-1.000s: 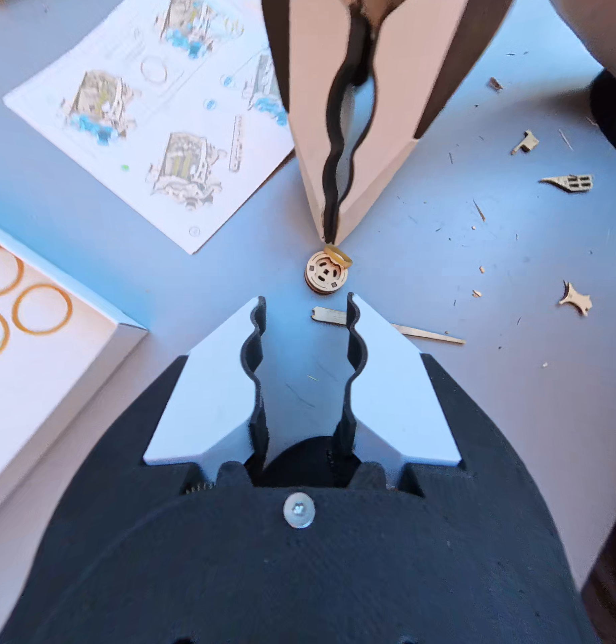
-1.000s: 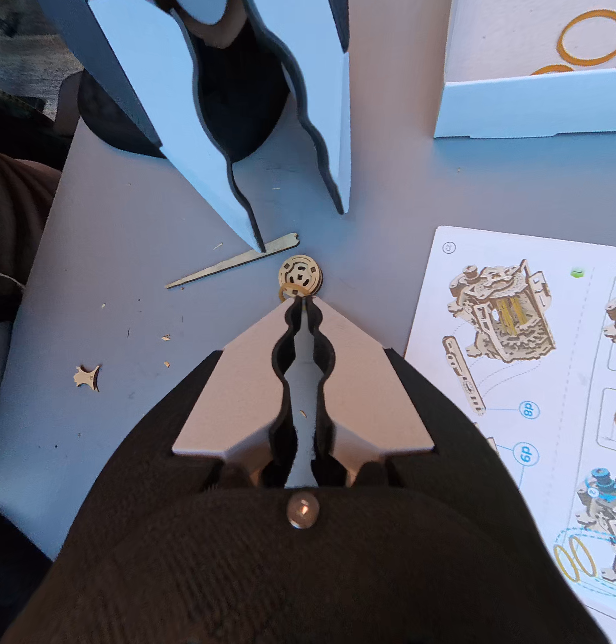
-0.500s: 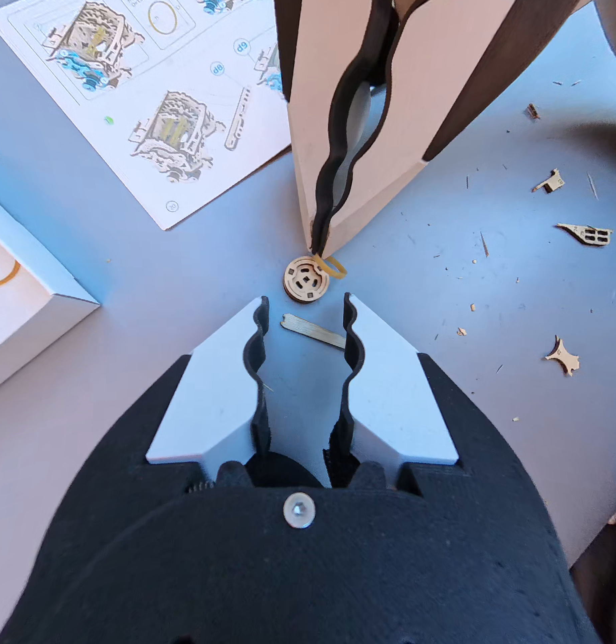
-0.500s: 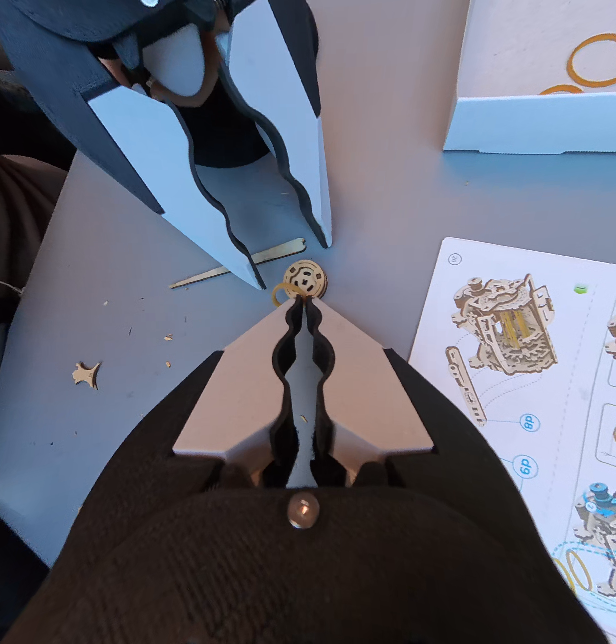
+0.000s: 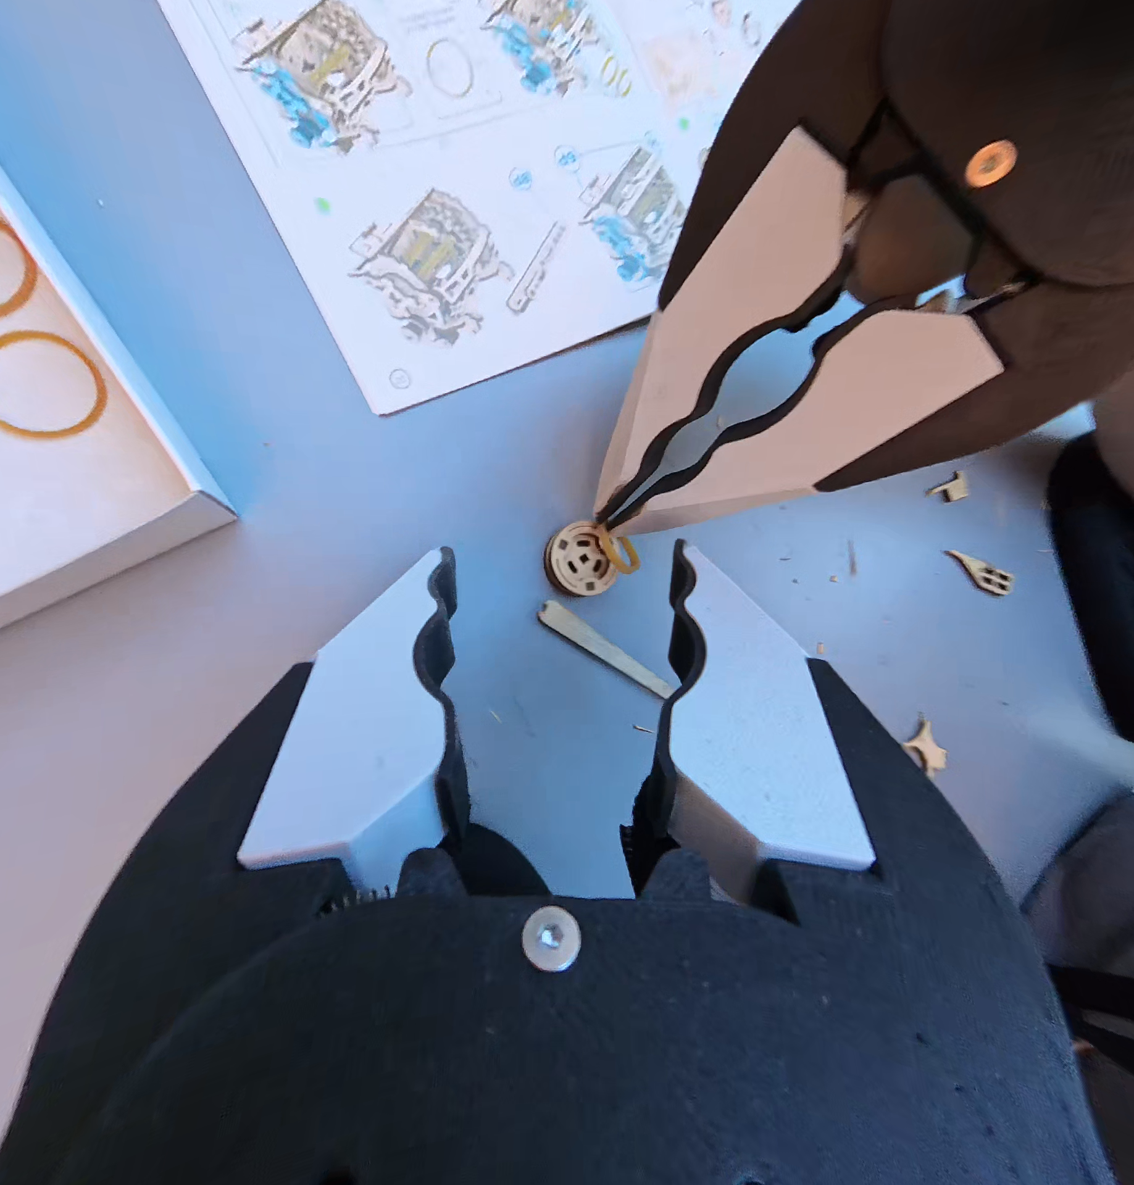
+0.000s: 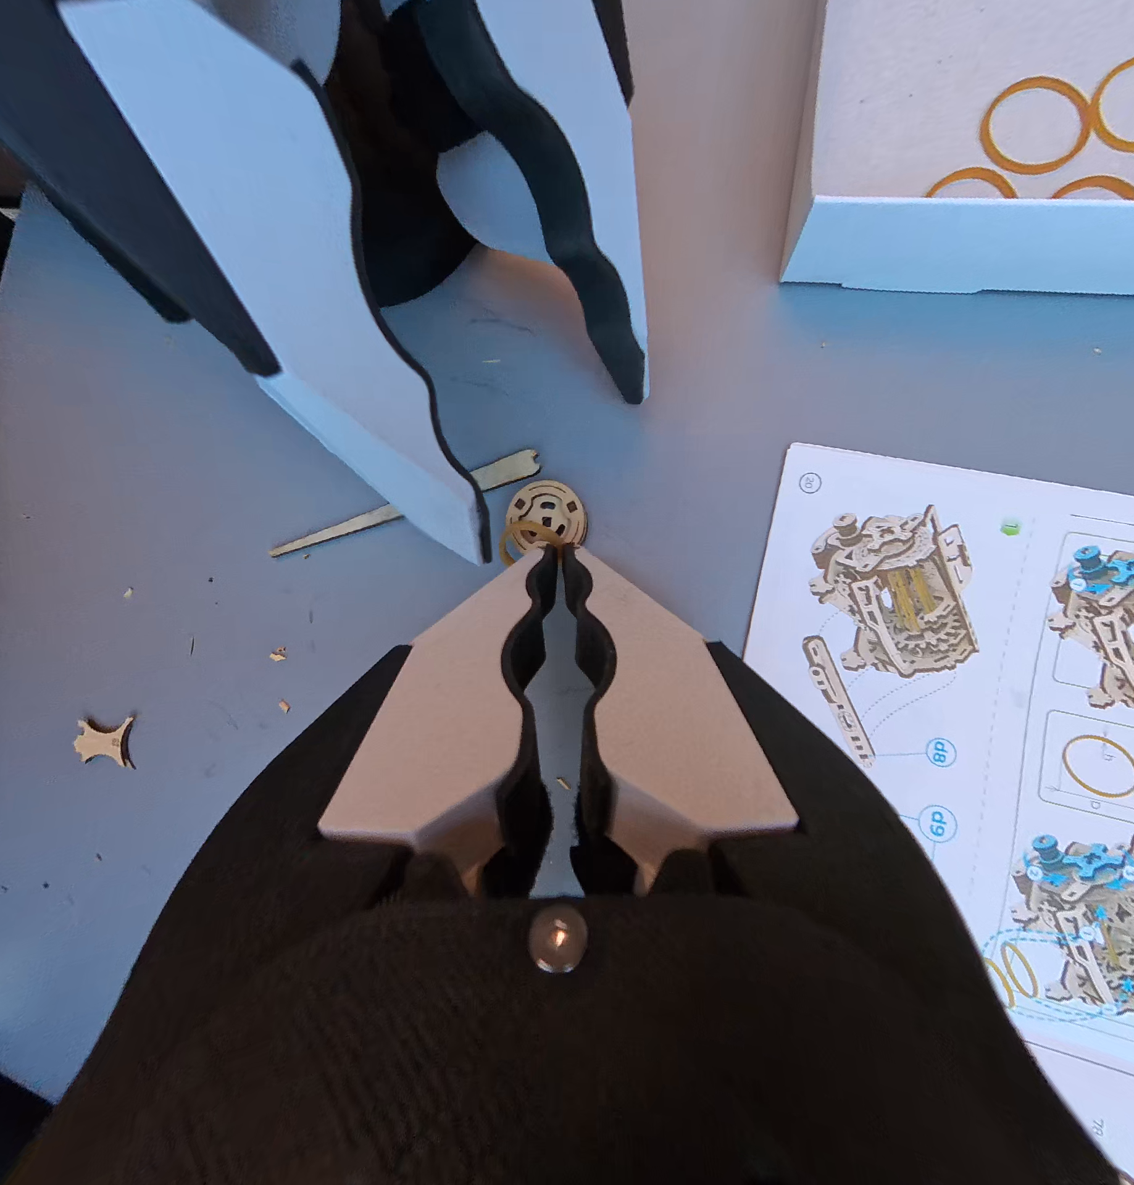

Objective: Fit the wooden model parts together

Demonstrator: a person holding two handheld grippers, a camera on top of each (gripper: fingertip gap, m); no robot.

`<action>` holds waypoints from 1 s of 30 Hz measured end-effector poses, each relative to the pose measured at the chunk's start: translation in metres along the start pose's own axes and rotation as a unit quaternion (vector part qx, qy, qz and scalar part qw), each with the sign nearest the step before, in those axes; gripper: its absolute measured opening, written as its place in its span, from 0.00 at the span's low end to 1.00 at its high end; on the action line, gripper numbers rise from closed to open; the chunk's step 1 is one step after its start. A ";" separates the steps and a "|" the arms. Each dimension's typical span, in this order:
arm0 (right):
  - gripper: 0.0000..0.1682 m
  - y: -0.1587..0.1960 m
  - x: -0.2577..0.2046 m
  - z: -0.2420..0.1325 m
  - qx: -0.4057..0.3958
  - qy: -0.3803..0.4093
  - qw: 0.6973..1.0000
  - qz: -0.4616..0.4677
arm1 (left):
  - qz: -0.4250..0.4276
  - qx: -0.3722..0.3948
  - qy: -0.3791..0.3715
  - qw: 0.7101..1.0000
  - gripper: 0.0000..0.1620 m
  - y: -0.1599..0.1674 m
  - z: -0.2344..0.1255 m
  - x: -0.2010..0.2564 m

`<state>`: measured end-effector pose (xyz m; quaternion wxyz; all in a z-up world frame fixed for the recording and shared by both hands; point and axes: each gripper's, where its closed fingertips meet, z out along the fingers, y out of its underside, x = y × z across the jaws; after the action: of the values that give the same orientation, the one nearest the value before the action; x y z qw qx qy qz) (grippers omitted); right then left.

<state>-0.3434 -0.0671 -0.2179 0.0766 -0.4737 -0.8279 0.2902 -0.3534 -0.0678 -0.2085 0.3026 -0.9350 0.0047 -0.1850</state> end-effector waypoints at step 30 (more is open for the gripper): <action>0.22 0.001 0.002 0.002 0.057 -0.042 0.997 -0.017 | 0.077 -0.037 -0.069 0.994 0.24 0.012 0.004 -0.017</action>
<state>-0.3443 -0.0656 -0.2205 0.0732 -0.4420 -0.8205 0.3551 -0.3667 -0.0734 -0.2248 0.2808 -0.9529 0.0628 -0.0961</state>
